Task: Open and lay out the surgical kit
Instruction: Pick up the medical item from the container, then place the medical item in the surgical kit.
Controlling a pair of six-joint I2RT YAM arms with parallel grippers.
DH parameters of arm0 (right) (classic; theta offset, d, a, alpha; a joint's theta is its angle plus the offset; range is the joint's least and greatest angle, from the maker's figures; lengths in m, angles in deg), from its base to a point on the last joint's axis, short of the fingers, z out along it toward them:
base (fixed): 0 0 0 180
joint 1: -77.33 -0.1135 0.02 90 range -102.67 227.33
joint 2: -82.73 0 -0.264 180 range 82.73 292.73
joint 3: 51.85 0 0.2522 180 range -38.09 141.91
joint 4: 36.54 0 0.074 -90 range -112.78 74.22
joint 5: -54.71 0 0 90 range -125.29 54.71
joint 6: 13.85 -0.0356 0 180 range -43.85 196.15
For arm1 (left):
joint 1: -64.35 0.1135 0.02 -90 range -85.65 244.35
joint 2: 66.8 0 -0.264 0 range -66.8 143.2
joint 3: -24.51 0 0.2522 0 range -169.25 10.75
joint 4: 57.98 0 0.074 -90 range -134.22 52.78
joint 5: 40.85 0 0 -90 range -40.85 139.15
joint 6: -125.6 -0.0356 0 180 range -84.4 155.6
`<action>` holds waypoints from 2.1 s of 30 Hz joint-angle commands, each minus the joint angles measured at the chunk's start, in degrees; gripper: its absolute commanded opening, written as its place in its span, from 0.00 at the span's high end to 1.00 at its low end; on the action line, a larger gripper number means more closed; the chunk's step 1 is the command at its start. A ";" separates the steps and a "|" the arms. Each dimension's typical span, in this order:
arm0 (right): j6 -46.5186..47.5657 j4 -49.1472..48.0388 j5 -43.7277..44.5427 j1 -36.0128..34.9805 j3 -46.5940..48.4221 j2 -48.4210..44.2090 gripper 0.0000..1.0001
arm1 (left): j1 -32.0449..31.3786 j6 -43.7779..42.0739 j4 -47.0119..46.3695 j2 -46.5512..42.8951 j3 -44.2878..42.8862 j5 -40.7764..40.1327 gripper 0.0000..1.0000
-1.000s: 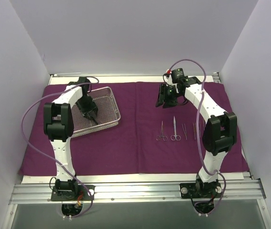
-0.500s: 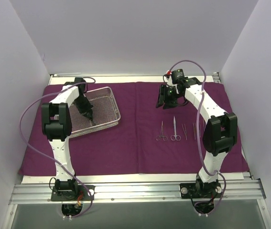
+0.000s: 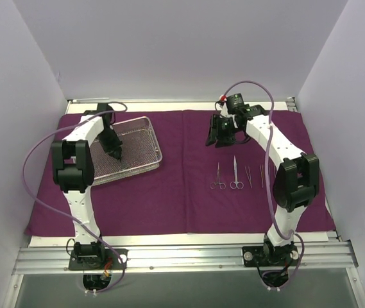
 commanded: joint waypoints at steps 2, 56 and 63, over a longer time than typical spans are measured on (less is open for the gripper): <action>-0.05 0.38 0.79 -2.19 2.11 -0.71 0.57 | 0.81 -1.47 -1.34 -7.97 -0.11 -0.17 0.98; -18.48 -47.84 -43.59 -5.18 -11.32 -7.56 0.52 | -13.87 15.50 -42.04 -35.92 17.12 48.35 0.98; -19.12 -50.32 -46.14 -5.53 -11.59 -7.21 0.51 | -14.13 16.29 -43.18 -34.96 16.85 49.58 0.98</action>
